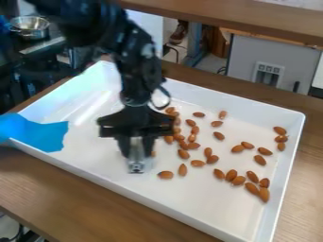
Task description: Sweep into pile
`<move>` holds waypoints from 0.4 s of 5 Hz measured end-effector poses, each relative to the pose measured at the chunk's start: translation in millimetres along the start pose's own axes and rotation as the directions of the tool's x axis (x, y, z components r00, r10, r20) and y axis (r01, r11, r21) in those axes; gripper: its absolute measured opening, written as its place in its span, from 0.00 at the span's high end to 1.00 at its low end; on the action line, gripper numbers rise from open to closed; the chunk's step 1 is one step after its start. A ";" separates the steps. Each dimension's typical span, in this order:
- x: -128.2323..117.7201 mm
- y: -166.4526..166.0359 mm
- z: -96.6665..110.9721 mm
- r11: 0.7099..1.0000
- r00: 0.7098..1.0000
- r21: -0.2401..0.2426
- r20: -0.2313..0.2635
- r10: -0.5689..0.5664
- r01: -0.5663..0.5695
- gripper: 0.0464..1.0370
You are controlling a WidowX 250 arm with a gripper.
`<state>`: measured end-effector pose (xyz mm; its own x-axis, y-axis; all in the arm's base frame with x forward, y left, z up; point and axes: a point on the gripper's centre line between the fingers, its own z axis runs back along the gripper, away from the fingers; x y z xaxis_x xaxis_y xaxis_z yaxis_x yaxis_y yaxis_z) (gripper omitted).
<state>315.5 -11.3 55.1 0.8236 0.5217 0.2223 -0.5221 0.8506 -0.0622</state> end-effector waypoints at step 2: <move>-8.8 -67.8 -1.0 0.999 0.999 -0.010 -0.015 0.040 -0.040 0.66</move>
<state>343.9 -73.5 56.4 0.8054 0.5562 0.2051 -0.5524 0.8297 -0.0806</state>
